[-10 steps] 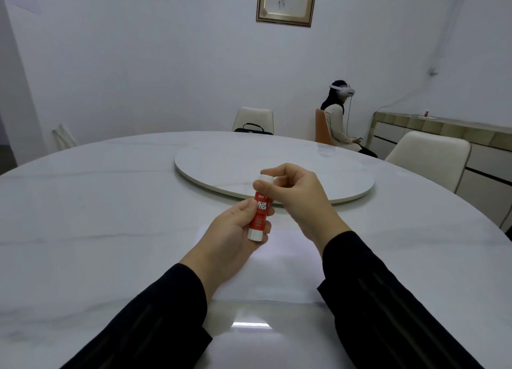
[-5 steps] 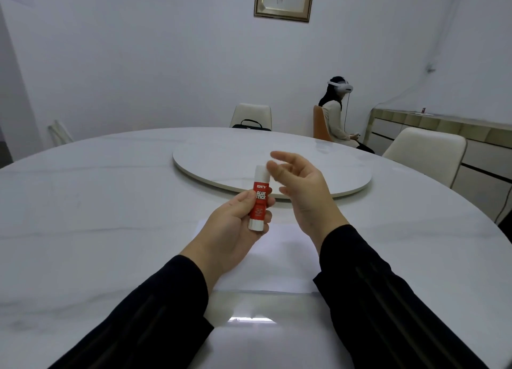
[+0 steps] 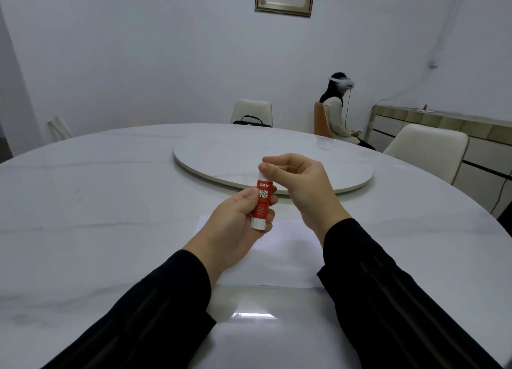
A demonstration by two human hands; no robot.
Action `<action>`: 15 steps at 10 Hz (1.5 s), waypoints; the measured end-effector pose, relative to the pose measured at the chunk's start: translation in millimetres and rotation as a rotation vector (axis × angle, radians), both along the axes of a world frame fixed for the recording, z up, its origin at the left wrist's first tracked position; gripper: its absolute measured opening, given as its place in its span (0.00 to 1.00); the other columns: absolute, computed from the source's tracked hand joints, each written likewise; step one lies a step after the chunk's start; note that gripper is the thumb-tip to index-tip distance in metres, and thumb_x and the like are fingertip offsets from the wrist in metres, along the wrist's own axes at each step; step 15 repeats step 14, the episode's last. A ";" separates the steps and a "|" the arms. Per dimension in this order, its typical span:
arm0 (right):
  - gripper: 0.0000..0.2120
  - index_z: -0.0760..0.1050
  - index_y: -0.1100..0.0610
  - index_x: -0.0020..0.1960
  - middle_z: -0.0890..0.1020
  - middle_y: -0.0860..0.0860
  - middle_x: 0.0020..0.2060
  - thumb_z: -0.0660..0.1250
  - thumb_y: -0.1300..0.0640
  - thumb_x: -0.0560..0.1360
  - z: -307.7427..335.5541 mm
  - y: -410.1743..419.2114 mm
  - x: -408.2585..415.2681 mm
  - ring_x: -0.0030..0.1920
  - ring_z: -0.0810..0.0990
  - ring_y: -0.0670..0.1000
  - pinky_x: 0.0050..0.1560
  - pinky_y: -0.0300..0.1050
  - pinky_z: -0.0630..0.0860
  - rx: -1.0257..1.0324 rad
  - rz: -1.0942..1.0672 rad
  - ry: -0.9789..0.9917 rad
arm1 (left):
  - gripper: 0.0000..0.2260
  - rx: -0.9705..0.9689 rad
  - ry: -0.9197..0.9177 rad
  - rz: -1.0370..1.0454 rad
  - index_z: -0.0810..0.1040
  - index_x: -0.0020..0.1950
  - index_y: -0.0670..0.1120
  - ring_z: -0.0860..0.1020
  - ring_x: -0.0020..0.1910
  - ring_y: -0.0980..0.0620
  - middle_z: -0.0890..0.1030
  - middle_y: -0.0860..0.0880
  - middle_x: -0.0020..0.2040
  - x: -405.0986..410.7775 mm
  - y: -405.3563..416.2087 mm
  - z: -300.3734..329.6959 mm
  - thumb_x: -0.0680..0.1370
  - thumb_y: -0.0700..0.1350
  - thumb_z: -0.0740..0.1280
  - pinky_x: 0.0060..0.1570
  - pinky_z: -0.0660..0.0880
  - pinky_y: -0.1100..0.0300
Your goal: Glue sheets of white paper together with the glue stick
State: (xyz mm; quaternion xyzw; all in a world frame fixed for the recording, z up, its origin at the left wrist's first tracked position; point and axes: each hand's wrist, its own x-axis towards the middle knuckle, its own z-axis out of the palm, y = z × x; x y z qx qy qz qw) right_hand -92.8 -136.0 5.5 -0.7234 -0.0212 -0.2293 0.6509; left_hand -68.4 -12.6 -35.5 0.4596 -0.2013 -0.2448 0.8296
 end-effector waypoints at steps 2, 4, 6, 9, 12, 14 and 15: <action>0.06 0.81 0.56 0.43 0.83 0.54 0.36 0.76 0.58 0.68 5.2 10.1 1.0 0.35 0.82 0.43 0.35 0.30 0.77 -0.093 -0.074 -0.027 | 0.14 0.068 -0.043 0.058 0.76 0.55 0.39 0.70 0.33 0.51 0.77 0.45 0.40 3.9 3.9 2.4 0.82 0.43 0.53 0.40 0.68 0.58; 0.07 0.81 0.51 0.44 0.83 0.55 0.35 0.76 0.54 0.68 3.7 17.0 5.8 0.36 0.82 0.50 0.40 0.45 0.82 -0.249 -0.176 -0.049 | 0.13 0.025 -0.034 0.082 0.76 0.53 0.40 0.71 0.34 0.52 0.78 0.47 0.40 4.8 2.5 2.8 0.82 0.42 0.52 0.40 0.68 0.60; 0.13 0.79 0.50 0.52 0.83 0.54 0.38 0.74 0.61 0.70 -4.2 6.3 10.2 0.37 0.81 0.48 0.38 0.34 0.78 -0.268 -0.118 -0.084 | 0.15 0.227 -0.162 0.264 0.77 0.61 0.43 0.77 0.51 0.51 0.81 0.47 0.54 17.3 -0.7 -3.8 0.81 0.48 0.56 0.53 0.70 0.59; 0.26 0.73 0.53 0.67 0.80 0.50 0.45 0.73 0.60 0.71 -43.1 -4.3 37.2 0.43 0.78 0.47 0.48 0.32 0.74 -0.314 -0.301 -0.017 | 0.07 0.491 -0.034 0.669 0.72 0.52 0.44 0.71 0.39 0.54 0.74 0.52 0.42 28.9 8.0 -10.1 0.81 0.47 0.58 0.34 0.65 0.63; 0.21 0.76 0.54 0.63 0.80 0.48 0.44 0.73 0.61 0.71 -51.4 -7.8 47.1 0.41 0.77 0.41 0.40 0.25 0.73 -0.300 -0.312 -0.021 | 0.05 0.591 -0.031 0.586 0.74 0.52 0.44 0.71 0.39 0.53 0.73 0.50 0.40 26.4 6.6 -14.1 0.78 0.42 0.62 0.31 0.64 0.61; 0.25 0.72 0.53 0.66 0.78 0.44 0.41 0.74 0.61 0.70 -51.5 -8.2 47.2 0.39 0.78 0.40 0.43 0.27 0.74 -0.300 -0.306 -0.019 | 0.04 0.610 -0.068 0.601 0.74 0.52 0.45 0.73 0.45 0.50 0.73 0.51 0.43 27.4 4.4 -17.4 0.78 0.42 0.62 0.33 0.67 0.61; 0.25 0.72 0.53 0.66 0.78 0.44 0.41 0.74 0.61 0.70 -51.5 -8.2 47.2 0.39 0.78 0.40 0.43 0.27 0.74 -0.300 -0.306 -0.019 | 0.04 0.610 -0.068 0.601 0.74 0.52 0.45 0.73 0.45 0.50 0.73 0.51 0.43 27.4 4.4 -17.4 0.78 0.42 0.62 0.33 0.67 0.61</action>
